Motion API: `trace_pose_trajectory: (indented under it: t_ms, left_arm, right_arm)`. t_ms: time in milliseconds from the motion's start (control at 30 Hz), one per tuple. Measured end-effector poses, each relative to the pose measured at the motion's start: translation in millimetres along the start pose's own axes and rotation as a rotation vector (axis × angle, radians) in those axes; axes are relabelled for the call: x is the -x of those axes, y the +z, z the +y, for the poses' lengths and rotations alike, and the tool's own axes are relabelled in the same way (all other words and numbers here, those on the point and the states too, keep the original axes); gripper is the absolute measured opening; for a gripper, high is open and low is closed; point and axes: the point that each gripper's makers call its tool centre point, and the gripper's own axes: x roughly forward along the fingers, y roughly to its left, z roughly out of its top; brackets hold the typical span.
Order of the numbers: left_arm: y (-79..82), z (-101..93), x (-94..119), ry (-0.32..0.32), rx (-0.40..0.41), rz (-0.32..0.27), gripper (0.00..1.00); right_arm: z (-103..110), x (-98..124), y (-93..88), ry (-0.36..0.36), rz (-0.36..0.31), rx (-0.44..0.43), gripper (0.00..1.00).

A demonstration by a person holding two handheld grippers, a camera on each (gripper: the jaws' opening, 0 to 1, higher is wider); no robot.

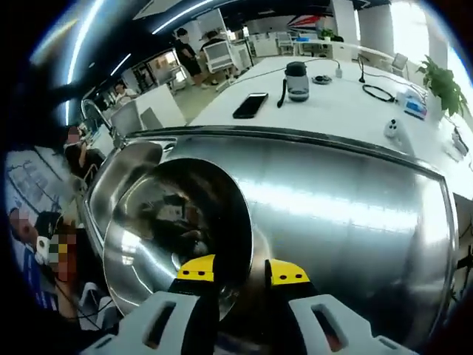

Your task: Pick up bowl with dirty water move over sink pour dirty water into sink return bowl to place

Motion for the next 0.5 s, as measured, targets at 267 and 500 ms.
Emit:
trace_pose_trajectory:
  t_ms: [267,500]
  left_arm:
    - [-11.4,0.9,-3.3,0.003,0.019,0.008,0.58]
    - [-21.1,-1.6,-8.0,0.003,0.049,0.008,0.58]
  right_arm:
    - [4.5,-6.4,-6.7,-0.023,0.101,-0.016,0.12]
    - [5.7,-12.0,-19.3,-0.023,0.173,-0.03,0.1]
